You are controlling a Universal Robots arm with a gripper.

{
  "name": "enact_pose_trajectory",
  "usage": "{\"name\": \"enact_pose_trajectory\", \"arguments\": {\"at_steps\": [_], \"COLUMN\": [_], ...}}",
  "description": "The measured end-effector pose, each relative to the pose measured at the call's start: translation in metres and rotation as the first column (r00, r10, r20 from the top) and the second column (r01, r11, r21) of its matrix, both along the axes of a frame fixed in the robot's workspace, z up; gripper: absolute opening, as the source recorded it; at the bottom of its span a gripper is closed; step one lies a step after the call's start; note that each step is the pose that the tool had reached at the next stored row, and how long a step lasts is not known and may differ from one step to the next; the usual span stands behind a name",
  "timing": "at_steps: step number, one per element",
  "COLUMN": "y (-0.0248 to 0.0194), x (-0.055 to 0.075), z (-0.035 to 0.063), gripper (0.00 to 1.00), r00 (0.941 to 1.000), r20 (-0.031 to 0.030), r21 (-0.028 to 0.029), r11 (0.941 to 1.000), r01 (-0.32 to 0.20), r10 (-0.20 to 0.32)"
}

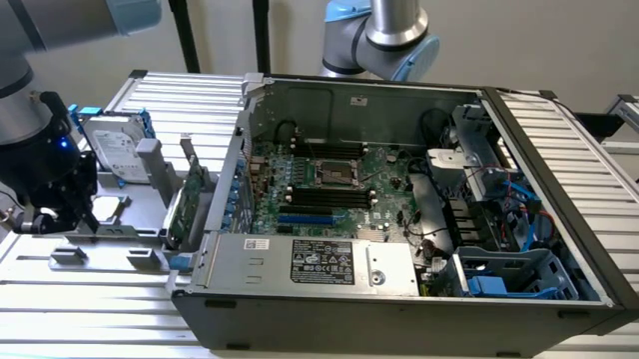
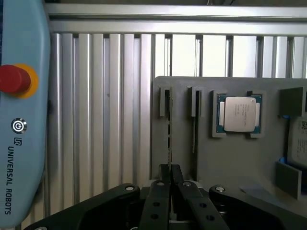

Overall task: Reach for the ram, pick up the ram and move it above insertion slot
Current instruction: 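Pick up the ram and move it above insertion slot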

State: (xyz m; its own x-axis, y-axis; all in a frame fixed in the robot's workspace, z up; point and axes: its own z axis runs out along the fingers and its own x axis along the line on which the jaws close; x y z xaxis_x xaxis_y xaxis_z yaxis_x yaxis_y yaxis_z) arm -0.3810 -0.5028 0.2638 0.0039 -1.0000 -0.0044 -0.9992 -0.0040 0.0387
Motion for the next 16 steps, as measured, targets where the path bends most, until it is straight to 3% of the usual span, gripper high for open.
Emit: {"name": "enact_pose_trajectory", "arguments": {"at_steps": [6,11,16], "y": [0.0000,0.0000,0.0000], "x": [0.001,0.005,0.020], "z": [0.0090,0.0255,0.0455], "gripper": [0.13,0.13,0.13], "r00": [1.0000,1.0000,1.0000], "r20": [0.0001,0.0003,0.0003], "r21": [0.0005,0.0022,0.0053], "r11": [1.0000,1.0000,1.0000], "r01": [-0.001,-0.001,-0.001], "r10": [0.001,0.001,0.001]}}
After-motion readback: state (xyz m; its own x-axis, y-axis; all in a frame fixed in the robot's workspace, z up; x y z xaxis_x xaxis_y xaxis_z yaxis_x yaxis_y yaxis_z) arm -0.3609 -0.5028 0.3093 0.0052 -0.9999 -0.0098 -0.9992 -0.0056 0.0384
